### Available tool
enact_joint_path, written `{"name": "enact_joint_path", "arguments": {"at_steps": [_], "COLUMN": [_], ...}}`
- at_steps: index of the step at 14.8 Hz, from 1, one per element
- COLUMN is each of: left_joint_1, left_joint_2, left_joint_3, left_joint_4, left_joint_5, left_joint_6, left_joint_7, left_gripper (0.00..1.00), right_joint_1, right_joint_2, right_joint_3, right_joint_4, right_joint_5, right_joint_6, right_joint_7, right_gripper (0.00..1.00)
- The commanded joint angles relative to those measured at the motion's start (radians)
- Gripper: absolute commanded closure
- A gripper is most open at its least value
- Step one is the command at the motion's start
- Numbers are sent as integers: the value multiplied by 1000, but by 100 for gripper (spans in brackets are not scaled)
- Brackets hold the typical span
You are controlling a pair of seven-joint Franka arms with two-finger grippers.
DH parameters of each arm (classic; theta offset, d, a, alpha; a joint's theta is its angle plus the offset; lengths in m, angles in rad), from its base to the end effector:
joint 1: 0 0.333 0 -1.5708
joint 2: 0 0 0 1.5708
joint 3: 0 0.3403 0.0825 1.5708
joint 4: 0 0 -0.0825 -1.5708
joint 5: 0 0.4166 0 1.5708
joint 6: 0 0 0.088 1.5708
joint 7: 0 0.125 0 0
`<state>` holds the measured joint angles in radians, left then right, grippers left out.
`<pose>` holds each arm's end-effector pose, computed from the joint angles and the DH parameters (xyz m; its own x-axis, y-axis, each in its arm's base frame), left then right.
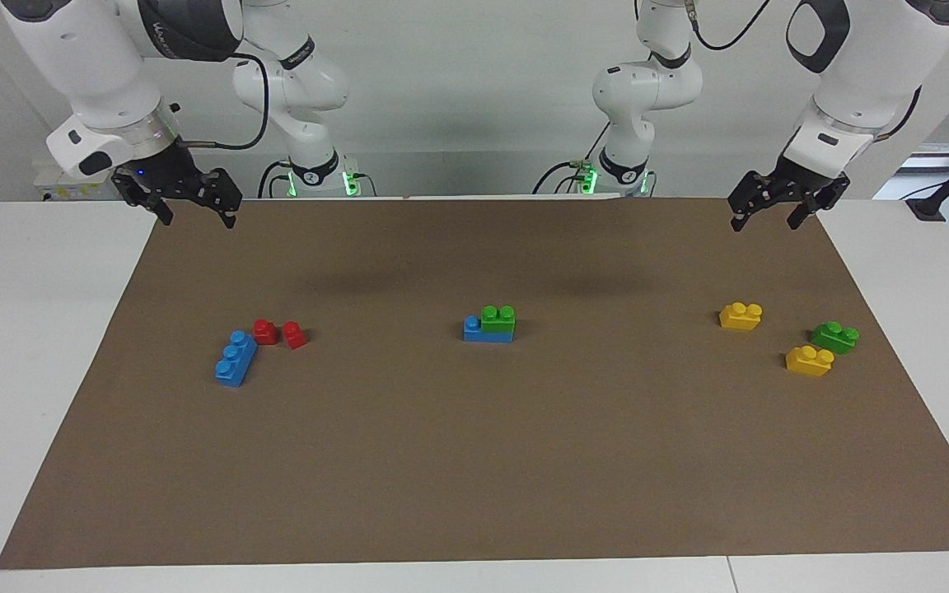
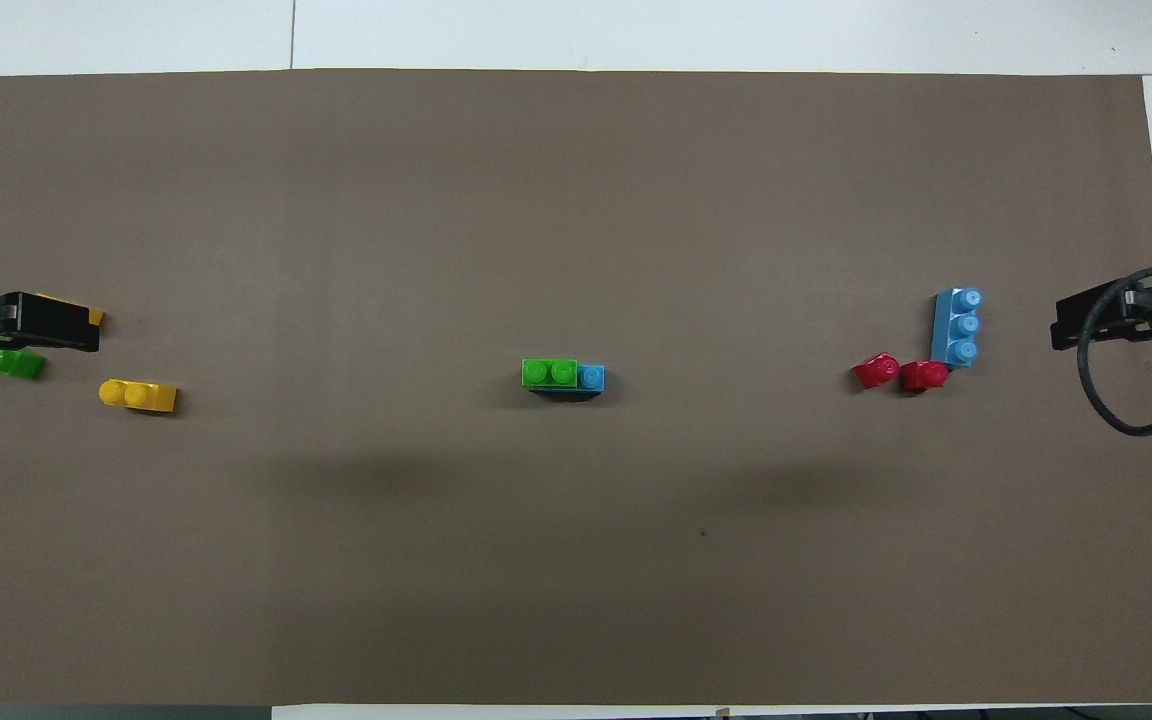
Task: Remove green block with left arm and hold with right
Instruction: 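Raise both grippers and start moving them toward the green-blue block pair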
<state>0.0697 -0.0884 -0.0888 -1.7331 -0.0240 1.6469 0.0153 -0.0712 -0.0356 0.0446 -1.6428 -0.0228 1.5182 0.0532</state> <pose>0.5619 -0.0155 0.6058 0.9995 -0.0322 0.0021 -0.0323 -0.9994 0.0161 0.5659 -0.0176 0.6110 0.9929 -0.0810 -0.0875 -0.0787 -0.9965 0.0291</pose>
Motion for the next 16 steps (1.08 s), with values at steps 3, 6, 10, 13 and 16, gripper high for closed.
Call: {"name": "enact_joint_path", "arguments": {"at_steps": [3,6,10,13,16], "left_joint_1": [-2,-2,-5,-5,-5], "left_joint_2": [4,4,-1,-4,-4], "left_joint_3": [3,3,1,1,3], "left_joint_4": [7,7,7,7,6], "left_joint_5": [6,6,6,6,4], "left_joint_6": [-9,-6,-3,-9,-19], "left_joint_7": [14,14,6,3,-18], "left_gripper": [0,0,0,0,0], "right_joint_1": [-13,-13,-4,-2,10], "right_joint_2": [-10,-10,-10,-9,-10], "right_joint_3": [9,9,11,11,15], "right_joint_4": [-8,-6,-6,-9,-17], "right_joint_5": [-13,-11,-9,-9,-8], "right_joint_6": [-6,-7,-1,49,59], "right_joint_7": [-4,-12,-7,83,377], "right_gripper": [0,0,0,0,0]}}
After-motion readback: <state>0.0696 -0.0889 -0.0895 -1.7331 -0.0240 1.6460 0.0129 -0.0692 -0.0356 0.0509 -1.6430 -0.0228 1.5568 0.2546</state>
